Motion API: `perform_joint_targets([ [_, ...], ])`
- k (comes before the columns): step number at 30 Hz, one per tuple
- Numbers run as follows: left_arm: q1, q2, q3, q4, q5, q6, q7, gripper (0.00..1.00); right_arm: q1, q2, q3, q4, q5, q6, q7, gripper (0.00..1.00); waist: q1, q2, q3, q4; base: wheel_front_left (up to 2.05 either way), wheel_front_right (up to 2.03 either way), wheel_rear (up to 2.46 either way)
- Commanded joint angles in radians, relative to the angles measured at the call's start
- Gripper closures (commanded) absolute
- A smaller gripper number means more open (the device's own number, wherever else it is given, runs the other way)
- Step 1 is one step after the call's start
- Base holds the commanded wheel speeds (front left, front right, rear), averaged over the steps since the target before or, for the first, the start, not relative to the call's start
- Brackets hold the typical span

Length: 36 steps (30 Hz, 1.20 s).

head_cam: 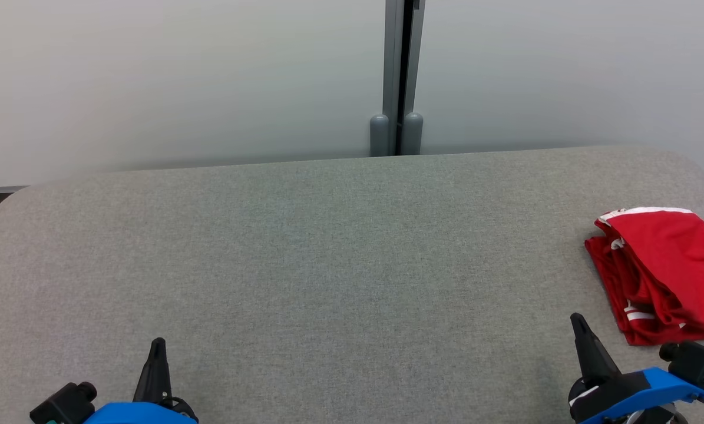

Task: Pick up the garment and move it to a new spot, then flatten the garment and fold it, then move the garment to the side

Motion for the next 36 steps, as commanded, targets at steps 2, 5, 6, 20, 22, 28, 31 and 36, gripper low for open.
perform_joint_targets([
  [2,-0.038,0.004,0.017,-0.020,-0.035,-0.004,0.009,1.00,-0.029,-0.001,-0.005,-0.019,0.041,0.000,0.005,1.00,0.0000,0.0000,0.000,0.001,0.00,0.00,0.00],
  [5,-0.042,0.000,0.025,-0.025,-0.071,-0.006,0.020,1.00,-0.032,-0.001,-0.008,-0.021,0.084,0.000,0.010,1.00,0.0000,0.0000,0.000,0.001,0.00,0.00,0.00],
  [6,-0.043,-0.001,0.027,-0.026,-0.083,-0.007,0.023,1.00,-0.033,-0.001,-0.008,-0.021,0.098,0.000,0.011,1.00,0.0000,0.0000,0.000,0.002,0.00,0.00,0.00],
  [20,-0.061,-0.018,0.061,-0.045,-0.236,-0.015,0.071,1.00,-0.044,0.000,-0.019,-0.028,0.279,0.000,0.032,1.00,0.0000,0.0000,0.001,0.005,0.00,0.00,0.00],
  [22,-0.064,-0.020,0.066,-0.048,-0.256,-0.016,0.078,1.00,-0.045,0.000,-0.020,-0.029,0.303,0.000,0.034,1.00,0.0000,0.0000,0.001,0.006,0.00,0.00,0.00],
  [28,-0.072,-0.025,0.080,-0.056,-0.315,-0.018,0.096,1.00,-0.050,0.000,-0.024,-0.031,0.372,0.000,0.042,1.00,0.0000,0.0000,0.002,0.007,0.00,0.00,0.00],
  [31,-0.075,-0.028,0.085,-0.059,-0.342,-0.020,0.105,1.00,-0.052,0.000,-0.026,-0.032,0.404,0.000,0.045,1.00,0.0000,0.0000,0.002,0.008,0.00,0.00,0.00],
  [36,-0.080,-0.033,0.095,-0.065,-0.387,-0.023,0.119,1.00,-0.056,0.001,-0.028,-0.034,0.457,0.000,0.052,1.00,0.0000,0.0000,0.002,0.009,0.00,0.00,0.00],
])
